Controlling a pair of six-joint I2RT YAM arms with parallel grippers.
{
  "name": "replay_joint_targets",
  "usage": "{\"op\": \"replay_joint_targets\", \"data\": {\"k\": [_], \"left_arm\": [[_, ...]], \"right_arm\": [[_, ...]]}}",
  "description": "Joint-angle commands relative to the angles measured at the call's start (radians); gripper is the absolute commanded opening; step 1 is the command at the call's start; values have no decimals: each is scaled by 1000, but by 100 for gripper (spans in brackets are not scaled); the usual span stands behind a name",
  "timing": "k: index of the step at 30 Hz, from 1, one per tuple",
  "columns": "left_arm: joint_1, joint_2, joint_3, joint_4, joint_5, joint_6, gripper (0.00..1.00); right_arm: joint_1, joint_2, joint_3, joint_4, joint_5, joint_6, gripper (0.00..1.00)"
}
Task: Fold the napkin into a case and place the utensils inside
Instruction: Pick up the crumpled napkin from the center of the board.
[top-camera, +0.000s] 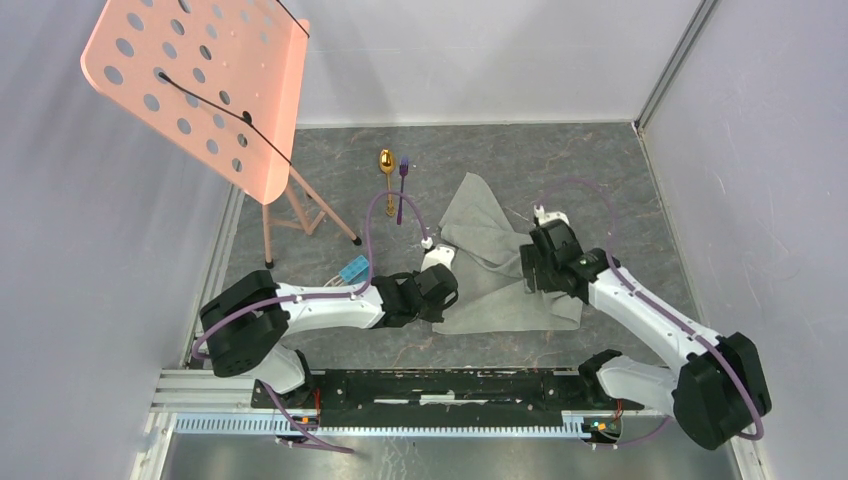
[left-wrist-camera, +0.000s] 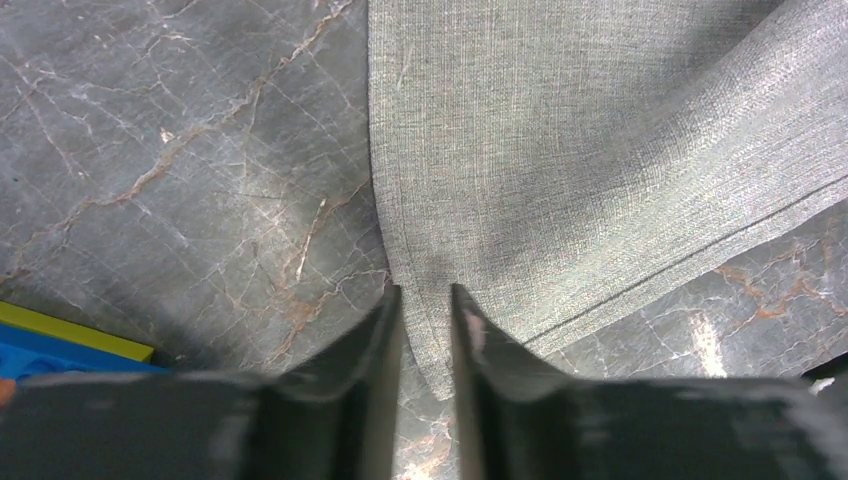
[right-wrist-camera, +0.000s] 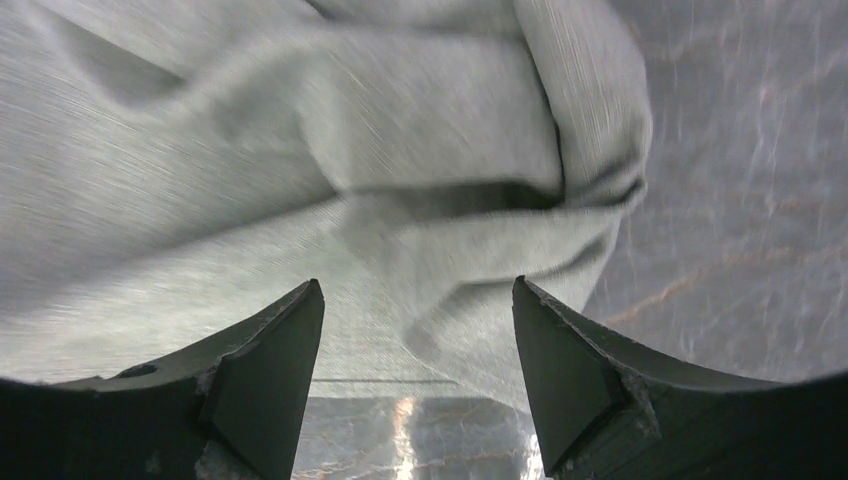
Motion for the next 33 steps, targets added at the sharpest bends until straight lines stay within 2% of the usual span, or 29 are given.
{"op": "replay_joint_targets", "data": {"k": [1,3,5,8,12,15,17,19,22,23,25,30,33], "left_arm": [[-3,8,8,7,29,-28,36],[-3,15,1,16,39,-26,47],[-3,32,-1,19,48,-17,53],[-4,63,1,35,63,-20,57],[-20,104,8,26,41,-29,64],[-36,147,19,6,9,-42,64],[-47,187,40,-23,-8,-47,60],[-59,226,62,-46,-22,-57,52],[-71,265,76,-75,-68,-81,22],[-72,262,83,-91,-96,-83,10],[-74,234,106,-136,-136,-73,2],[-92,27,238,-255,-154,11,2],[-107,-116,361,-297,-176,93,2]], "right_arm": [[0,-94,-116,26,83,121,75],[6,-74,-139,29,70,118,74],[19,-56,-170,69,95,111,74],[24,-33,-202,149,111,80,72],[26,7,-194,175,169,65,70],[26,12,-212,207,206,64,62],[26,-5,-225,221,239,76,51],[25,-46,-246,240,269,81,32],[26,-134,-253,255,303,79,5],[26,-161,-247,252,303,73,0],[26,-233,-217,231,295,59,0],[23,-428,-44,146,298,20,0],[25,-502,127,83,339,12,0]]}}
